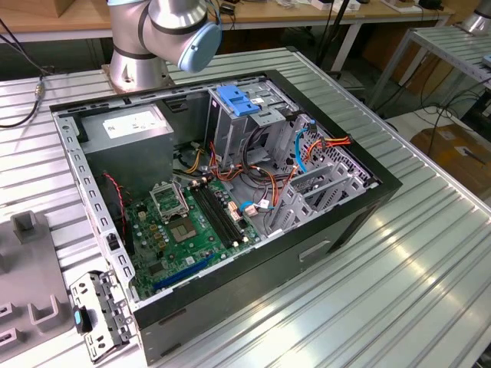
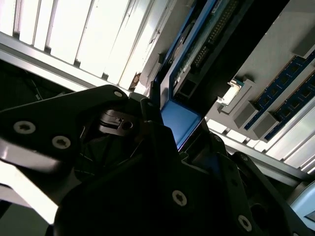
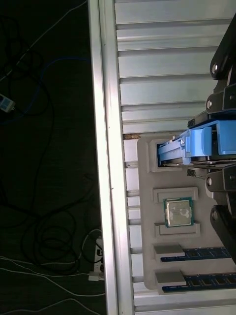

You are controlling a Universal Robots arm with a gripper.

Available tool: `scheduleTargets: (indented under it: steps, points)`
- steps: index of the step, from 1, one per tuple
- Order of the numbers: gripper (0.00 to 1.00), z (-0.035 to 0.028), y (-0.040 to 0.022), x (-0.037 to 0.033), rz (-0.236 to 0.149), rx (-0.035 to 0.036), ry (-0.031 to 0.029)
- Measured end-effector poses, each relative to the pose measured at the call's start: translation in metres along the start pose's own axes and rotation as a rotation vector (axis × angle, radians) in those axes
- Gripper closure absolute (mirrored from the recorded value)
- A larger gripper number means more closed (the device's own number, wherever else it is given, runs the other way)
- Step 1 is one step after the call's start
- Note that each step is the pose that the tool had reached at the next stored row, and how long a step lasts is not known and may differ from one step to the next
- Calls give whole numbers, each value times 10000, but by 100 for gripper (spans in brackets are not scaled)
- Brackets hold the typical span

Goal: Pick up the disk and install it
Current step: 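Pick up the disk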

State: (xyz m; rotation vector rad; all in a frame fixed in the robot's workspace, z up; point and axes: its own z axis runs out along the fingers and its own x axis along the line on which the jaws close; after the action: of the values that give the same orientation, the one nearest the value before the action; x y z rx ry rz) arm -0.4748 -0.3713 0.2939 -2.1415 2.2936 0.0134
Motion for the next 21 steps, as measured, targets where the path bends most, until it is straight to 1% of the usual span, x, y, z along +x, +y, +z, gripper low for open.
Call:
scheduleTargets:
  steps: [12,21]
  points:
    - [56,0,-20,-5,-41,1,18]
    - [56,0,-32,-6,-41,1,21]
